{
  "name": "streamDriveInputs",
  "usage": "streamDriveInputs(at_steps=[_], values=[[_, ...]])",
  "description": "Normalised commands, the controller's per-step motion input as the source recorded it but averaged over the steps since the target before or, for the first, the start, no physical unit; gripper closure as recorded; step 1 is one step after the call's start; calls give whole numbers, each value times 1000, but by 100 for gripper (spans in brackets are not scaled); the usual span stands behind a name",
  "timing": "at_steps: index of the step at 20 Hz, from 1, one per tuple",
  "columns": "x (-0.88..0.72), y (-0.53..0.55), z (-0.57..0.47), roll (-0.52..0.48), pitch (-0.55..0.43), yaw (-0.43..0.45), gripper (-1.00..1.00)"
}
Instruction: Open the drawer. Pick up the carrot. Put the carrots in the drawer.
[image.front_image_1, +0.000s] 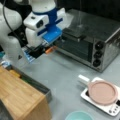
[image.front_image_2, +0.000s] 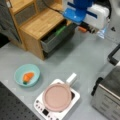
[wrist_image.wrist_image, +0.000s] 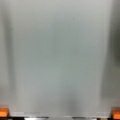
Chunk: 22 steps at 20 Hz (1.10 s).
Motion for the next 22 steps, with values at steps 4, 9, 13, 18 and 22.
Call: streamDriveInputs(at_steps=[4,9,13,18,22], values=[[-2,4,-12,77,14,123,-100],[-12,-10,-17,111,9,89,-100],[-22,-34,-22,91,33,53,-100],[-33,-62,-40,91,40,37,-100],[-99,-115,-59,105,48,6,-100]])
